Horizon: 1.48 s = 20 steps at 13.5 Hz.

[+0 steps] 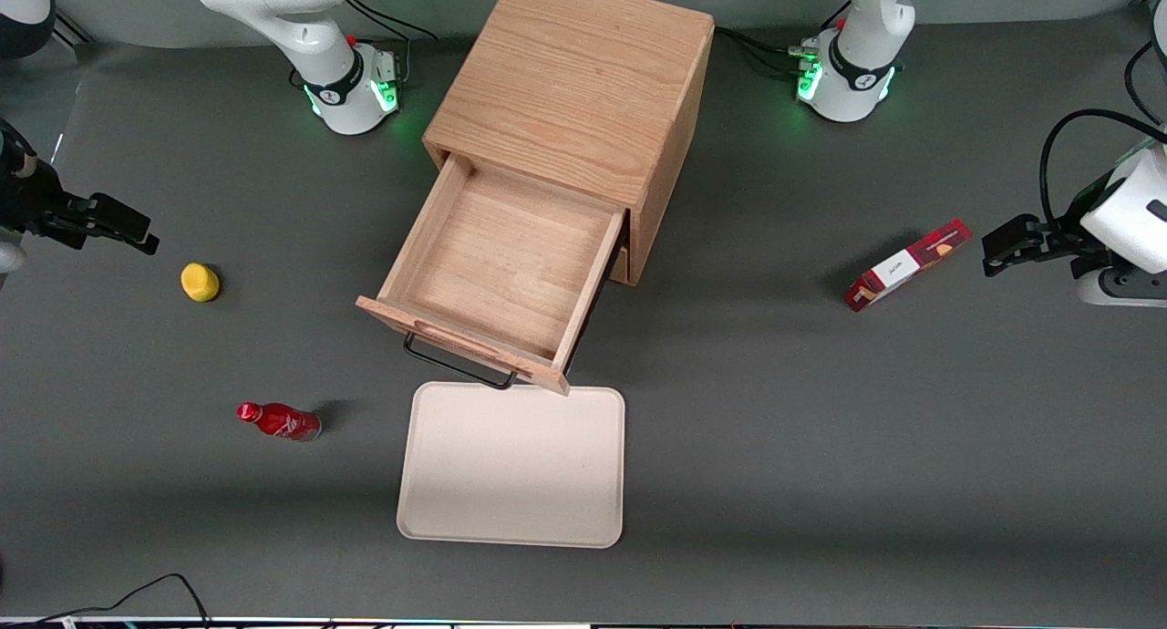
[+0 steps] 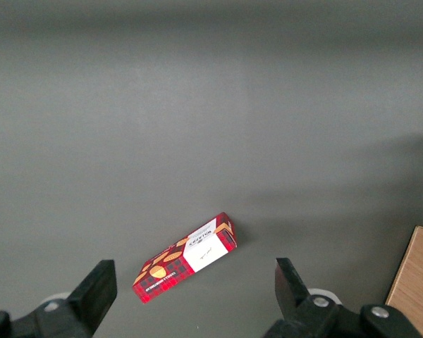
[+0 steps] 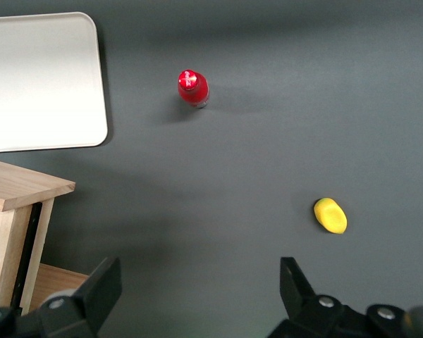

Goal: Close top drawer

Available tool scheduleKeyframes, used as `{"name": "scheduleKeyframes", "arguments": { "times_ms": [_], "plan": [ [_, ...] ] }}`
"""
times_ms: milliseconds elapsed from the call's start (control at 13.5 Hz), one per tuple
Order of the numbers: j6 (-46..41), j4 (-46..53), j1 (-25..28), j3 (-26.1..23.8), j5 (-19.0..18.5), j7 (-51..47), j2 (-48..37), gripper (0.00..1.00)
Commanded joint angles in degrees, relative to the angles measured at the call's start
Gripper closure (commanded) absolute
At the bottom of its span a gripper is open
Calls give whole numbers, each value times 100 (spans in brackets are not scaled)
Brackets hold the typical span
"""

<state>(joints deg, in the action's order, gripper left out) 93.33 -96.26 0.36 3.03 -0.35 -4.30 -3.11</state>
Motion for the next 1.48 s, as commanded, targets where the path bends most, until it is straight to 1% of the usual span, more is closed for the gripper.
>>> {"name": "scheduleKeyframes", "arguments": {
  "times_ms": [0, 222, 370, 444, 593, 815, 963, 1111, 1185, 1333, 1407],
  "plan": [
    [-34, -77, 16, 13, 79, 140, -111, 0],
    [-34, -69, 16, 13, 79, 149, -102, 0],
    [1, -69, 147, -30, -78, 184, -24, 0],
    [10, -34, 244, -39, -262, 315, 55, 0],
    [10, 412, 332, -57, -308, 718, 432, 0],
    [45, 1439, 333, -135, -159, 1719, 1310, 0],
    [80, 2169, 263, -512, -167, 2282, 1978, 0],
    [141, 2942, 324, -663, -159, 2959, 2619, 0],
    [159, 3268, 333, -785, -158, 2997, 2901, 0],
    [491, 3692, 333, -1311, -184, 3328, 3437, 0],
    [771, 3702, 342, -1462, -193, 3418, 3588, 0]
  ]
}}
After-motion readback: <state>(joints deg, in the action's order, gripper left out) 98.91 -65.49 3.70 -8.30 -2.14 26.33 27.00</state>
